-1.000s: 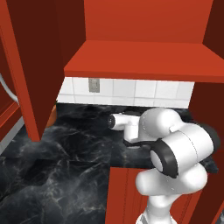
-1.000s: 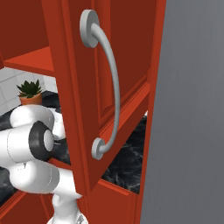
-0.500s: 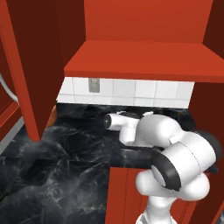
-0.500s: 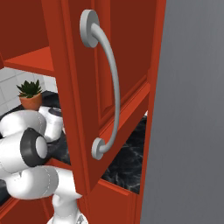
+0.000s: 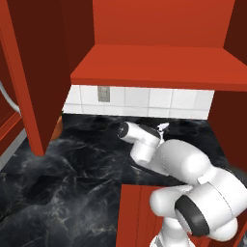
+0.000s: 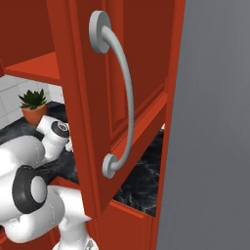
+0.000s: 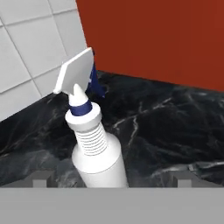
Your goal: Move the cutting board and knife to the sink. Then move spray from the cabinet to the counter.
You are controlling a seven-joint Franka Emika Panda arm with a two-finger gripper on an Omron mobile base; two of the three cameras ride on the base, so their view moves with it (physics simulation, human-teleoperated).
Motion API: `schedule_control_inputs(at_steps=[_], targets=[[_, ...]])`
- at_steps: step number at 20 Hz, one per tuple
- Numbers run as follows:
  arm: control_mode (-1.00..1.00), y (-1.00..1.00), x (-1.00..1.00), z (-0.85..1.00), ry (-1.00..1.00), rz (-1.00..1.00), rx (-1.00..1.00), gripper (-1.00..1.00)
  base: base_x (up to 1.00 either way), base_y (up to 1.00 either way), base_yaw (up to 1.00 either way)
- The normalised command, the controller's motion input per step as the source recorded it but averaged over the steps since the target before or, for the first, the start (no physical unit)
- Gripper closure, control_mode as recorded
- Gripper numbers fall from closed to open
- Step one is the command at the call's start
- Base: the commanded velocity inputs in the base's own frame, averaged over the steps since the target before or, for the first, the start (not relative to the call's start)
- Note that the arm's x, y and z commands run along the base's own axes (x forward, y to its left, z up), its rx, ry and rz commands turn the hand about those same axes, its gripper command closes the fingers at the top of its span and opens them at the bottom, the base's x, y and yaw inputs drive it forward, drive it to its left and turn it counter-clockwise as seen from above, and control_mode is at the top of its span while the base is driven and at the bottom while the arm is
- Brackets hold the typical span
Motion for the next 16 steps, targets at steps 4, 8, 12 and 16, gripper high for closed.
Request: schedule_control_inputs(at_steps=[4, 8, 12, 16], targets=[[-1.0, 0.03, -0.32, 0.37, 0.22, 0.23, 0.01, -1.0, 0.0, 0.0, 0.0], [-1.0, 0.05, -0.34, 0.37, 0.2, 0.24, 0.0, -1.0, 0.0, 0.0, 0.0], [-1.0, 0.0, -0.4, 0.34, 0.15, 0.19, 0.0, -1.0, 0.0, 0.0, 0.0], [-1.0, 0.0, -0.49, 0.29, 0.07, 0.19, 0.0, -1.0, 0.0, 0.0, 0.0]])
